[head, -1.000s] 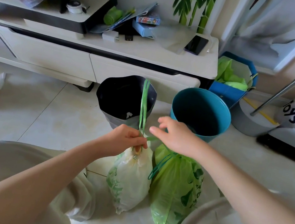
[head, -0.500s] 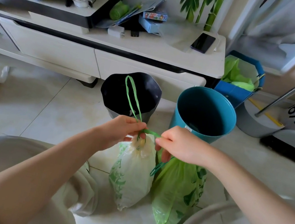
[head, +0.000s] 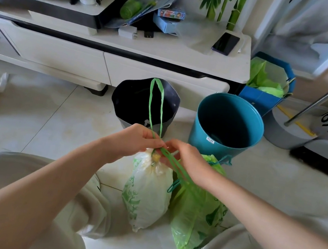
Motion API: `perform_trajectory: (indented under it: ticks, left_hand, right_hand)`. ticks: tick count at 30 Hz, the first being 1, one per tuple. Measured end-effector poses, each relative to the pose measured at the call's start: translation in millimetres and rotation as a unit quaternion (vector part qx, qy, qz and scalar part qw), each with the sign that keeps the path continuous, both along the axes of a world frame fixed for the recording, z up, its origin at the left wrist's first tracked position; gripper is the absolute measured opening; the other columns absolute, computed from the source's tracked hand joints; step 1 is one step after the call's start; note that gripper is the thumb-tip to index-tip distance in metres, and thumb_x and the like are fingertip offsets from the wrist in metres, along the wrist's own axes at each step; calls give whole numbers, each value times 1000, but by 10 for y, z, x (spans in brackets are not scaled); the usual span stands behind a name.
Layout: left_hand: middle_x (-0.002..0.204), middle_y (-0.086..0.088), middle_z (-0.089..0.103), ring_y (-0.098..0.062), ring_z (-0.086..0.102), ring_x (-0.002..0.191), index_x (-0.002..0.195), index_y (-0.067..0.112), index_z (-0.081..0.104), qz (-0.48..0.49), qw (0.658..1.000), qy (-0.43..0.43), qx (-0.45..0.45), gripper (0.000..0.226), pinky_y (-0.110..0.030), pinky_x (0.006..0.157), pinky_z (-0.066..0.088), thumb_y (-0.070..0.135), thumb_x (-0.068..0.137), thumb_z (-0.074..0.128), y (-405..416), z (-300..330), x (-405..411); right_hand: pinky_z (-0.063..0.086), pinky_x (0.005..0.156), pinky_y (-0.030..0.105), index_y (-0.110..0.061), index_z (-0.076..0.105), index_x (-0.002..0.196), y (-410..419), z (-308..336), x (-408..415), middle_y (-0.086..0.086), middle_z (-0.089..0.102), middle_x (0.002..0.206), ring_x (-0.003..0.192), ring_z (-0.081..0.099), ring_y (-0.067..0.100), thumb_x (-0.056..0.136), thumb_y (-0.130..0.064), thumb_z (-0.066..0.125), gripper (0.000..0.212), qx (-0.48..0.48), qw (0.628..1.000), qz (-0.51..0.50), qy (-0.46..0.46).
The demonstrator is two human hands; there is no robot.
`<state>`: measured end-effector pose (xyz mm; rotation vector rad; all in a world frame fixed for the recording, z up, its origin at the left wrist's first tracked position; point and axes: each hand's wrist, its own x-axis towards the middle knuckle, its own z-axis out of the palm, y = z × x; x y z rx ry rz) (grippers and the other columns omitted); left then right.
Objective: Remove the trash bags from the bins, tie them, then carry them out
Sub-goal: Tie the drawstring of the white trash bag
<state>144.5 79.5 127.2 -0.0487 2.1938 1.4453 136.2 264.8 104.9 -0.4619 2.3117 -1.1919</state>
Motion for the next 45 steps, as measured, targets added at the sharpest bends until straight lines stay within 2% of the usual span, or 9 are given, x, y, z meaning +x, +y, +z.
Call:
perform_trajectory:
  ticks: [3, 6, 11, 15, 18, 22, 26, 37, 45]
  left_hand:
    - [97, -9, 75, -28, 64, 102, 90, 17, 77, -18, 1000, 14, 0, 20, -41, 99, 46, 28, 92, 61, 32, 23, 14]
    - [82, 2, 75, -8, 61, 78, 81, 21, 77, -45, 999, 22, -22, 20, -29, 86, 49, 30, 92, 62, 37, 46, 12]
    - [60, 14, 66, 6, 55, 58, 75, 18, 74, -39, 996, 64, -55, 13, -5, 59, 41, 21, 86, 70, 8, 72, -18]
    - [79, 7, 72, -7, 65, 80, 82, 21, 77, -60, 973, 170, -143, 4, -23, 74, 51, 19, 79, 76, 1, -28, -12]
    - [82, 0, 67, -14, 61, 79, 83, 17, 72, -72, 940, 275, -190, 9, -28, 70, 50, 12, 76, 76, 16, -102, 17]
    - [73, -1, 58, -22, 51, 71, 81, 12, 60, -86, 866, 417, -265, 16, -36, 62, 46, 6, 72, 72, 35, -126, 44]
    - [74, -2, 59, -25, 51, 71, 82, 9, 63, -130, 811, 507, -259, 11, -36, 65, 43, 15, 88, 57, 74, -70, 103]
    - [70, -2, 53, -23, 45, 68, 77, 7, 63, -154, 804, 524, -237, 14, -31, 60, 38, 7, 90, 57, 75, -83, 98]
    - [68, -3, 54, -25, 47, 67, 75, 6, 63, -150, 815, 508, -235, 13, -31, 57, 38, 3, 87, 59, 70, -90, 88]
  right_hand:
    - [54, 76, 27, -24, 69, 92, -19, -65, -18, -6, 70, 85, 77, 66, 14, 92, -19, 59, 11, -16, 1000, -10, 10]
    - [53, 78, 32, -15, 73, 91, -25, -80, -56, -7, 68, 78, 76, 65, 15, 86, -20, 68, 9, 2, 1000, -7, -11]
    - [45, 59, 14, -25, 66, 82, -4, -70, -78, -16, 61, 67, 60, 56, -1, 87, -23, 67, 5, -12, 999, -43, -9]
    - [52, 71, 25, -15, 67, 85, -5, -88, -80, -3, 62, 71, 65, 59, 8, 87, -17, 67, 3, -49, 992, -70, -92]
    - [56, 81, 35, -9, 66, 88, -19, -77, -76, 4, 60, 75, 72, 60, 16, 88, -12, 63, 4, -76, 982, -63, -162]
    - [55, 71, 33, -3, 67, 98, -28, -57, -42, 2, 61, 73, 65, 59, 14, 90, -12, 58, 15, -109, 966, -53, -230]
    - [52, 66, 31, -7, 68, 92, -14, -34, -65, 0, 66, 67, 60, 58, 14, 93, -14, 55, 14, -154, 943, -91, -279]
    - [47, 59, 25, -14, 65, 88, 37, 36, -154, -1, 61, 69, 56, 49, 12, 85, -20, 68, 7, -280, 830, -205, -437]
    - [48, 55, 26, -13, 65, 74, 55, 113, -234, -1, 56, 63, 58, 50, 14, 87, -17, 67, 13, -322, 818, -262, -398]
